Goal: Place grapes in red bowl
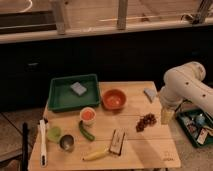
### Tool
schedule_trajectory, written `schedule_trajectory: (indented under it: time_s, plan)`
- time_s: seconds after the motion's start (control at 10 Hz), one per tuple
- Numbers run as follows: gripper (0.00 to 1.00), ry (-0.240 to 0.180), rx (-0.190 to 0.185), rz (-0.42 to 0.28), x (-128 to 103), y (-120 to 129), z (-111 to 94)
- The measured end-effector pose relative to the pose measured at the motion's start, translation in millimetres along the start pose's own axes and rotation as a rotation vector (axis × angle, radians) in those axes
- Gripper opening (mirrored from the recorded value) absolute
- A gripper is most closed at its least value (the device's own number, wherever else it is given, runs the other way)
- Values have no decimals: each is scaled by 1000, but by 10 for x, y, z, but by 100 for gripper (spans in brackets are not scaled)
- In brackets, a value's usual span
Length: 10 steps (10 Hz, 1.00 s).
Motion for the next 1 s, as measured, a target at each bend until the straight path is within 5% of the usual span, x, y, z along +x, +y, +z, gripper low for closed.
schedule_trajectory:
  time_s: [0.7, 1.0]
  plan:
    - [80, 0, -1, -1, -2, 4, 7]
    - [80, 13, -4, -59, -93, 79, 294]
